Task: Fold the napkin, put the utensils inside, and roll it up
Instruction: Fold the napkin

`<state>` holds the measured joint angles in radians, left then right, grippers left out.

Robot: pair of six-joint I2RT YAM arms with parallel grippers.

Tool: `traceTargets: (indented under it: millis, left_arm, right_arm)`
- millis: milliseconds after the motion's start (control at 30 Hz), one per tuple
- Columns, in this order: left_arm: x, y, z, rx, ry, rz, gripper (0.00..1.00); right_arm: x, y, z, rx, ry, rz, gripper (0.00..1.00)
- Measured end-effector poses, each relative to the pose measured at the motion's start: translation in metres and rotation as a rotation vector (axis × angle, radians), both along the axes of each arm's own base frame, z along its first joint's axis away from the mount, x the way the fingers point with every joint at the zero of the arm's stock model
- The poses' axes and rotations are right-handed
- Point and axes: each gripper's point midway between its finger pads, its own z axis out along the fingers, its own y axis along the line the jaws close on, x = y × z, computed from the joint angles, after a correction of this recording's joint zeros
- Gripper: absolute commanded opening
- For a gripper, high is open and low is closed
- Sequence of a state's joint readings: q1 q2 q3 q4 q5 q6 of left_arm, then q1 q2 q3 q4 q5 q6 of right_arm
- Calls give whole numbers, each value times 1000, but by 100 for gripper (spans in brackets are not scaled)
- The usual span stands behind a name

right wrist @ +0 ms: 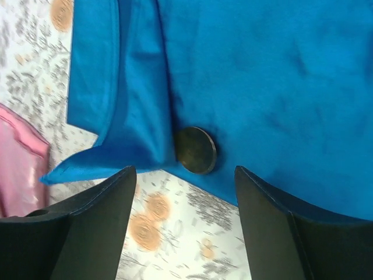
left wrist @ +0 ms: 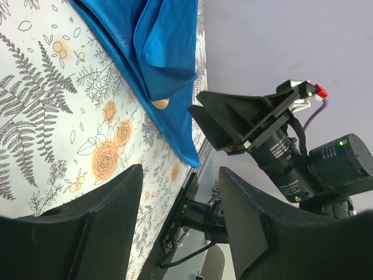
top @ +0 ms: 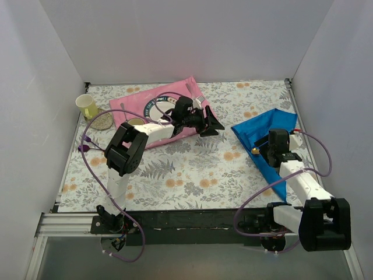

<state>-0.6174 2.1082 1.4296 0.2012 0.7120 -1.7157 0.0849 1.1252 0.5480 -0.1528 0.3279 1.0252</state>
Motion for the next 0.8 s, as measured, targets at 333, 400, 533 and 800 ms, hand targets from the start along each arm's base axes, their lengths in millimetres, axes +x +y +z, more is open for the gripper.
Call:
traceTargets:
  millis: [333, 400, 533, 800]
  left_arm:
    - [-2, -17, 17, 1, -73, -39, 51]
    - [-4, -17, 13, 16, -65, -40, 49]
    - [0, -12, 1, 77, -41, 8, 48]
    - [11, 51, 1, 236, 10, 241, 49]
  right_arm:
    - [37, 9, 49, -325, 54, 526, 79]
    - [66, 26, 60, -368, 43, 666, 79]
    - [79, 64, 44, -438, 83, 873, 75]
    - [55, 131, -6, -567, 287, 1113, 56]
